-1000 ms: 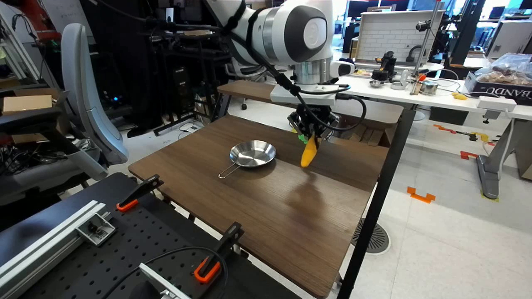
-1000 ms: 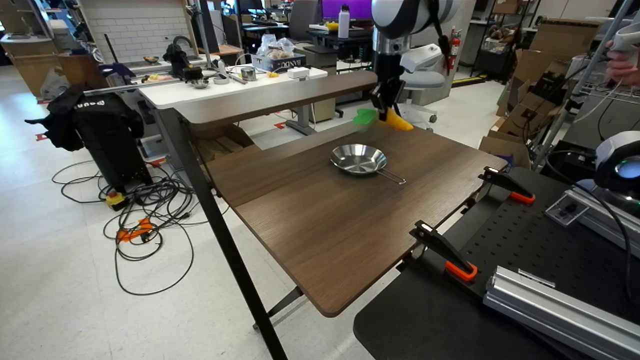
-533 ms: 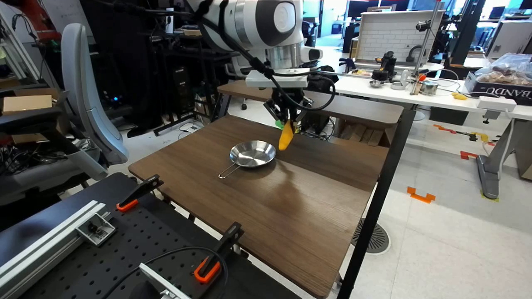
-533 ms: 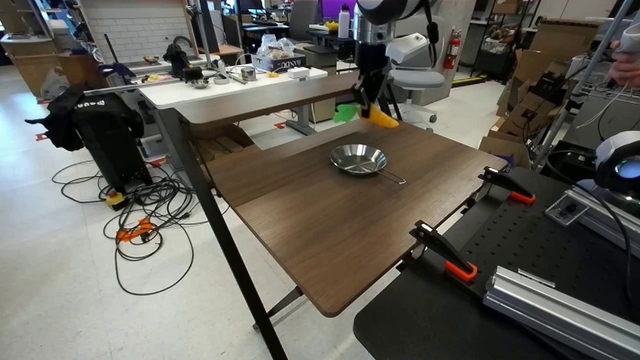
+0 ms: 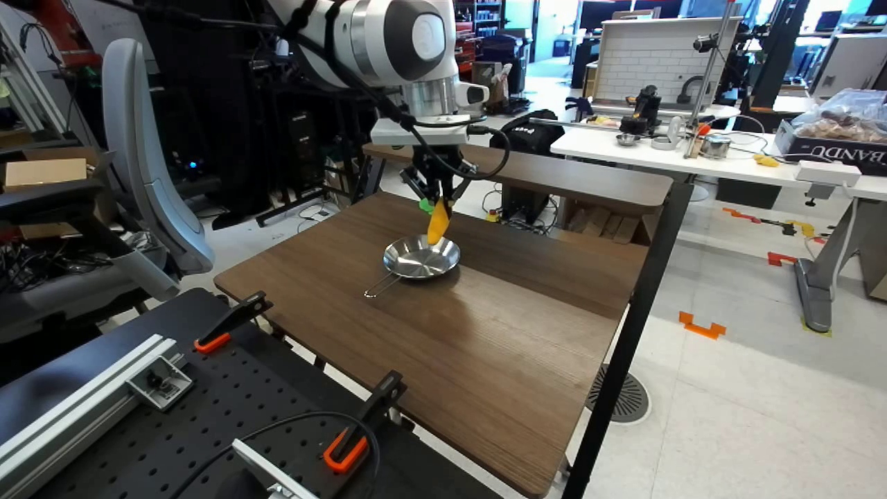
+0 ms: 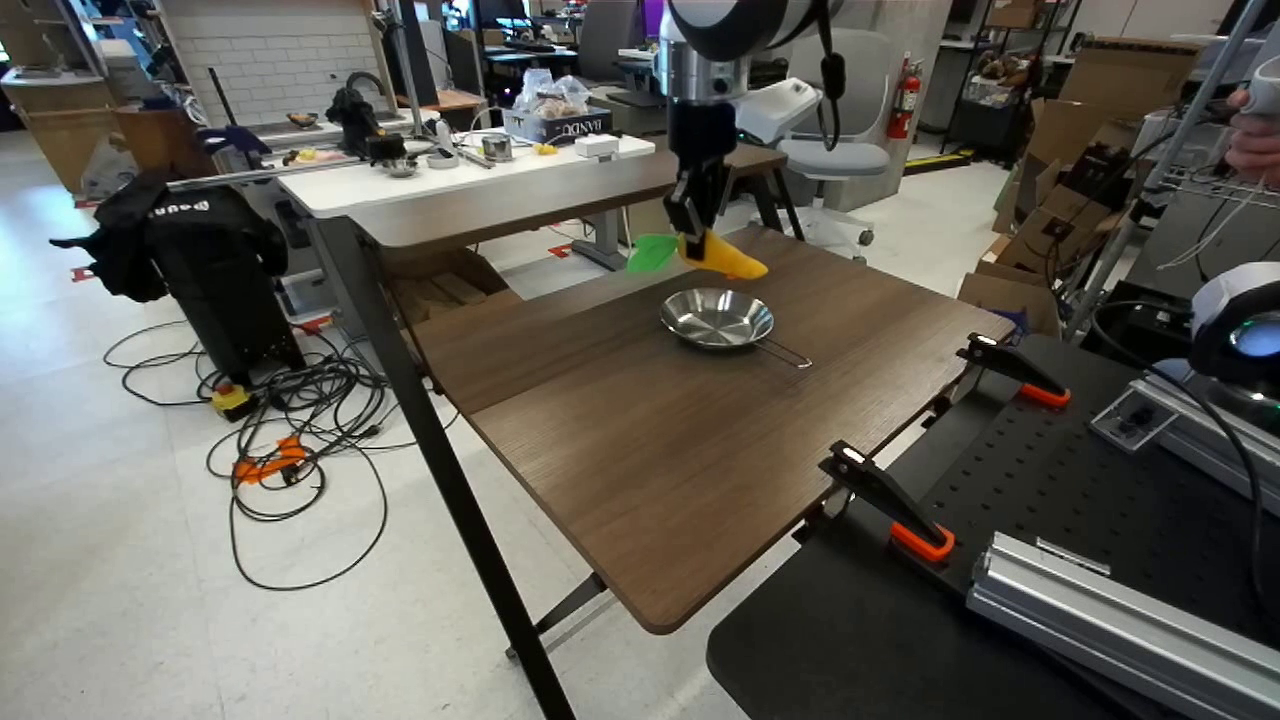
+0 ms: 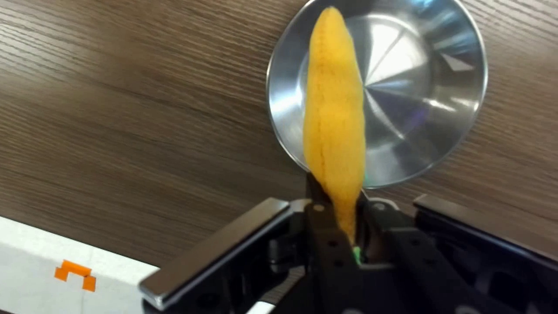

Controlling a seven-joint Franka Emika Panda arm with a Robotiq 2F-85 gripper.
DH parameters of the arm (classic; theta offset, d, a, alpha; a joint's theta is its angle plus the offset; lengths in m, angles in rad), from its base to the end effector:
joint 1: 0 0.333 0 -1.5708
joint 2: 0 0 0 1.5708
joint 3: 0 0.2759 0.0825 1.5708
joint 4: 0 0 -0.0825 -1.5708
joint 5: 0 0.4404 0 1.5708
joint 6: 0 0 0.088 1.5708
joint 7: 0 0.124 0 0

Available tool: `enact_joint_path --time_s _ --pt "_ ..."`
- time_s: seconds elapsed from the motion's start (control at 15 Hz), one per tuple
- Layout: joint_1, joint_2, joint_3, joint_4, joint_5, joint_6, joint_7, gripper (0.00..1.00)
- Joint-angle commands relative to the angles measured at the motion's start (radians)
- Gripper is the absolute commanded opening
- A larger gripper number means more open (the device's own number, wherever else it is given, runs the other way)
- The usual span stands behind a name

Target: Put the carrot plushie in the pan

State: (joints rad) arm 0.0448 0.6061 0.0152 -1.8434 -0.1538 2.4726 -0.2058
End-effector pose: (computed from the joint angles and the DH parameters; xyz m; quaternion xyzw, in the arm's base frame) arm 0.6593 0.0386 0.1045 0.9807 0.1899 0.0085 0.0448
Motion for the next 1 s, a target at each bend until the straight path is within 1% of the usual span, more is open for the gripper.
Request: enact_joint_path --time_s 0.0,0.2,0.27,0.33,0.47,0.67,0.87,0.93 --pt "0.018 -0.033 0.008 -0.042 -0.031 0.011 0.004 0.03" --pt "0.03 -0.037 0.012 -0.059 -0.039 0.012 0.004 0.03" --pt "0.032 -0.04 0.014 -0.065 -0.039 0.007 0.007 0.34" --pt "0.032 -0.042 0.017 -0.071 -0.039 0.007 0.005 0.38" --pt "0.033 -0.047 0.018 -0.084 -0.04 0.004 0.007 0.51" --pt "0.033 -0.063 0.018 -0.108 -0.042 0.005 0.007 0.75" --pt "0.03 -0.096 0.02 -0.134 -0.04 0.005 0.005 0.96" --pt "0.029 -0.114 0.022 -0.146 -0.038 0.004 0.003 1.0"
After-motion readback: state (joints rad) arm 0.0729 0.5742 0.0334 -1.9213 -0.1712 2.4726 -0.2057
